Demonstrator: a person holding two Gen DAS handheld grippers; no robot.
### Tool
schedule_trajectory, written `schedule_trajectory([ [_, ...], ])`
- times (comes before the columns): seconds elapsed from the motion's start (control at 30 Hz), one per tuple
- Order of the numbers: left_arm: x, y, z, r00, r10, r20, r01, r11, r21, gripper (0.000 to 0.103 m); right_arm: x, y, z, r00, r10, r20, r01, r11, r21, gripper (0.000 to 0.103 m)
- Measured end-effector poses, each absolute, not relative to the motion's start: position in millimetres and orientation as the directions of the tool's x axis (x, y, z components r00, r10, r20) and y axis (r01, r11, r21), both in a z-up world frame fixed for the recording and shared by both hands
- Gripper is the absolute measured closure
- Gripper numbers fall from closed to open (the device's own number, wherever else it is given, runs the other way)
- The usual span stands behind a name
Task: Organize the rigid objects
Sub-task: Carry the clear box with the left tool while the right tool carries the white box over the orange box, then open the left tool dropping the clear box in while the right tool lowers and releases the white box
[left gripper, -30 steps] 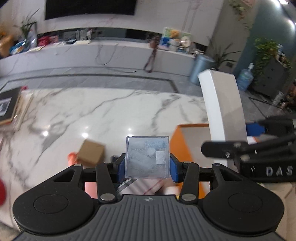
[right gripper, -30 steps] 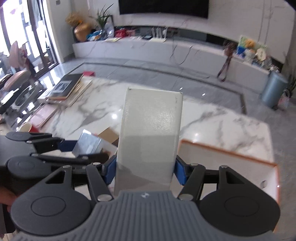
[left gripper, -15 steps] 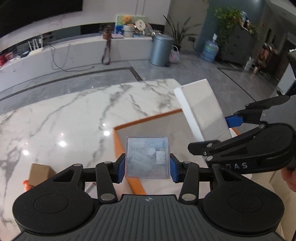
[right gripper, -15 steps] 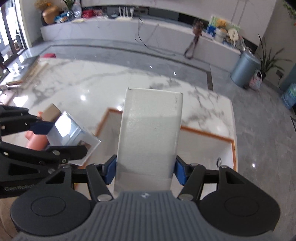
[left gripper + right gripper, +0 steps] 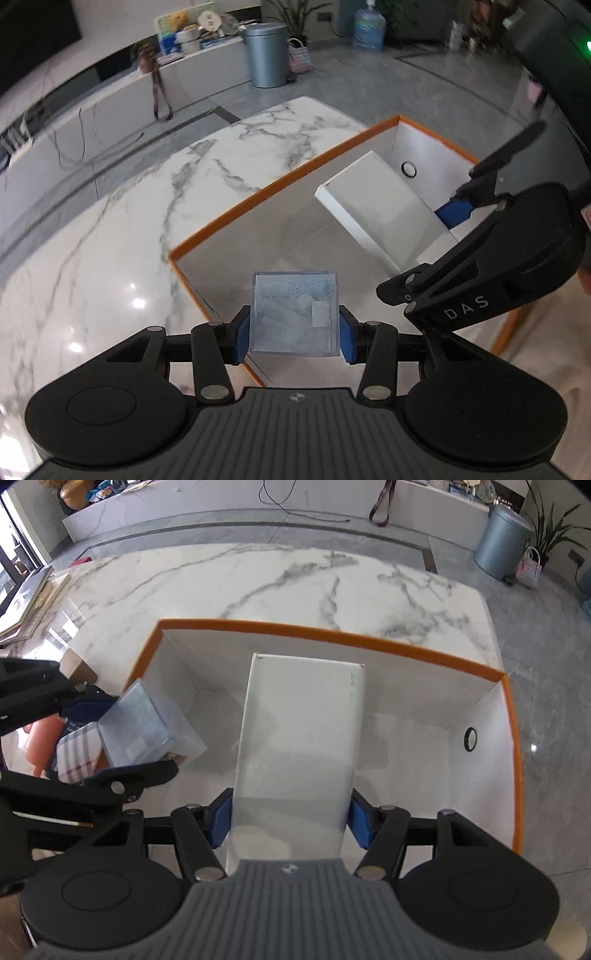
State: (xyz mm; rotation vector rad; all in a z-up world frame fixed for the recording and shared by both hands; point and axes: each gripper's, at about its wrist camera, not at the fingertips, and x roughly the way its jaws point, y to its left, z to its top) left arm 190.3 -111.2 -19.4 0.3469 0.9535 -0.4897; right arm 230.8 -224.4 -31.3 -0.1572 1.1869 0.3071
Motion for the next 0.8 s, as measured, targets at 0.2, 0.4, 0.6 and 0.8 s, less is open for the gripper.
schedule_trajectory([
  [0.2,199,-122,-33,0.504,-0.196,-0.841,0.594,0.786,0.173,0.050,250,-227,-50,0.295,0.171,-0.940,-0.293,0.953,0.081,0.040],
  [0.4,207,-136,-53,0.521,-0.154,-0.839,0.644,0.716,0.269,0.050,263,-232,-62,0.273,0.170,-0.947,-0.279,0.956,0.091,0.040],
  [0.6,210,-145,-71,0.563,-0.096,-0.821,0.667,0.640,0.382,0.050,269,-233,-73,0.253,0.187,-0.949,-0.255,0.959,0.121,0.040],
  [0.8,214,-145,-80,0.587,-0.063,-0.807,0.648,0.634,0.422,0.045,272,-227,-79,0.240,0.211,-0.948,-0.249,0.957,0.150,0.040],
])
